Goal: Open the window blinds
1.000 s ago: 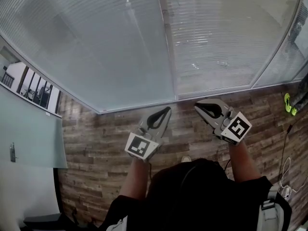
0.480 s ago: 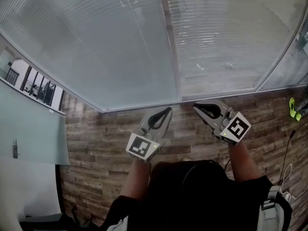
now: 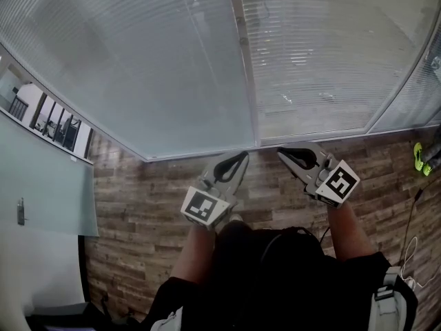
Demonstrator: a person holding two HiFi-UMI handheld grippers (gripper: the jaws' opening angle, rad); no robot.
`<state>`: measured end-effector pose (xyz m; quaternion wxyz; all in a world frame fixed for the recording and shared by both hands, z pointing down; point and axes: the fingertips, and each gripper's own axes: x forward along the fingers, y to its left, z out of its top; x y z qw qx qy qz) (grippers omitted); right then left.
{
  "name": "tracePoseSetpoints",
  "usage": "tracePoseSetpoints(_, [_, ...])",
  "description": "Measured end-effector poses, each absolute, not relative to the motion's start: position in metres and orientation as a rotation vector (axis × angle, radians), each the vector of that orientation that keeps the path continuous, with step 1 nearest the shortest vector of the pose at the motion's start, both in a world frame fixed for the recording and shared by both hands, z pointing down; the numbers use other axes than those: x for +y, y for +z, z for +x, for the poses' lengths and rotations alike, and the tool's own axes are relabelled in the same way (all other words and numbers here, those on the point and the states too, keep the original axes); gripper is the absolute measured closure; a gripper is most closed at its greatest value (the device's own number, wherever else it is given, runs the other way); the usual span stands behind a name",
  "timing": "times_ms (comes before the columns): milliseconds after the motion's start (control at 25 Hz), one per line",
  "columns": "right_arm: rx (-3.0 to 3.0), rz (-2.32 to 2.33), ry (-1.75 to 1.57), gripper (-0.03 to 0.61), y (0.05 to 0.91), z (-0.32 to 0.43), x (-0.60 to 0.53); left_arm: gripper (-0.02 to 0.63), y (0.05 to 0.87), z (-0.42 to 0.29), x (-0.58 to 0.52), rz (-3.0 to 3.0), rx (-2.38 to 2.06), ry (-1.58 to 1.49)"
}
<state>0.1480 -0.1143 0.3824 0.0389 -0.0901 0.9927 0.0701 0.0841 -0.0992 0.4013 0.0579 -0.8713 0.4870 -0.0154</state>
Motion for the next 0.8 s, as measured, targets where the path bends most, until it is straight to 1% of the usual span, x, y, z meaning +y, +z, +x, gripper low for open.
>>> tracePoseSetpoints(240, [3.046,-0.287,0.274,0.572,0.374,0.138,-0.126,0.609,0.394,0.082,-0.109,-2.650,1.443,-0.044])
tracePoseSetpoints(800, [3.037,-0.353,0.304,0.572,0.366,0.084,-0.186,0.609,0.389,0.032,-0.177,-2.677,1.345,-0.029])
